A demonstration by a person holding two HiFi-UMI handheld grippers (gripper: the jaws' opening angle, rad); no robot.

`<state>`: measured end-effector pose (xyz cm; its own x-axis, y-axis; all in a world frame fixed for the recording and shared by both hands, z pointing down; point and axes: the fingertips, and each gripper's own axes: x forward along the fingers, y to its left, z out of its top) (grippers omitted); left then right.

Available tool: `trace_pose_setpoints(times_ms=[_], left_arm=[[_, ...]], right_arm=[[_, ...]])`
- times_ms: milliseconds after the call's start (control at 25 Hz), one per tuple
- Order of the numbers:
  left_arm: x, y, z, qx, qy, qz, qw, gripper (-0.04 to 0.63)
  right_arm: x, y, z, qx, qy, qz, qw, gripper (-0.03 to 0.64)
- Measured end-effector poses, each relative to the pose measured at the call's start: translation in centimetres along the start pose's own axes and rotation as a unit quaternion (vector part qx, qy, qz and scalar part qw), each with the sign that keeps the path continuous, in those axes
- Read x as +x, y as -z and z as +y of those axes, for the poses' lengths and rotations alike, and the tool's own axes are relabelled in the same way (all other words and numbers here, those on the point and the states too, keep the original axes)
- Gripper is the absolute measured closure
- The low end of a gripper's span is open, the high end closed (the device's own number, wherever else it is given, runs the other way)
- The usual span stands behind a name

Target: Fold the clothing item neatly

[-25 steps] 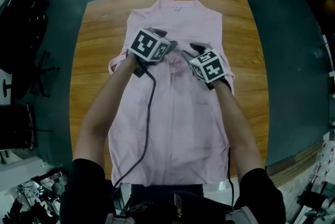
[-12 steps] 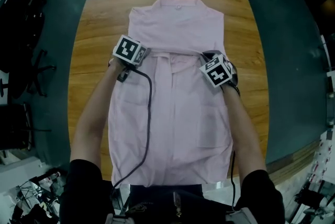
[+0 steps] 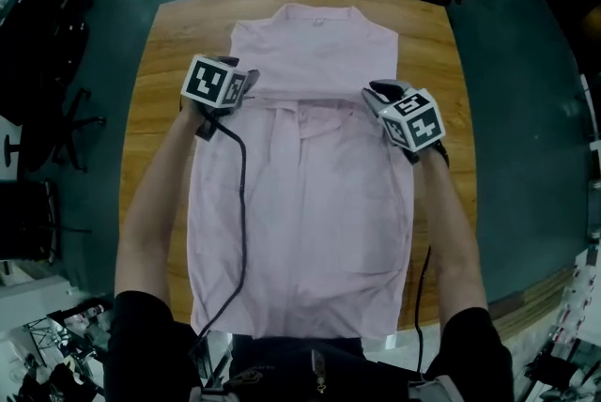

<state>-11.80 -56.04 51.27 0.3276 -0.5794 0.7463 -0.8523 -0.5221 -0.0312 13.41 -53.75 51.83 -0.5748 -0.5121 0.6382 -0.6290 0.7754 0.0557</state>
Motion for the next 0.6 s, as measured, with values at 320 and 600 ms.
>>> trace_pose_setpoints(times_ms=[320, 600], left_arm=[[1.6, -5.2, 2.6, 0.026, -0.017, -0.025, 0.9992, 0.367], [8.7, -8.6, 6.6, 0.067, -0.032, -0.053, 0.9958, 0.367]], right_arm=[[-0.7, -4.6, -4.9, 0.003, -0.014, -0.042, 0.999, 0.554], [7.4, -5.5, -12.7, -0.007, 0.034, -0.041, 0.999, 0.546]])
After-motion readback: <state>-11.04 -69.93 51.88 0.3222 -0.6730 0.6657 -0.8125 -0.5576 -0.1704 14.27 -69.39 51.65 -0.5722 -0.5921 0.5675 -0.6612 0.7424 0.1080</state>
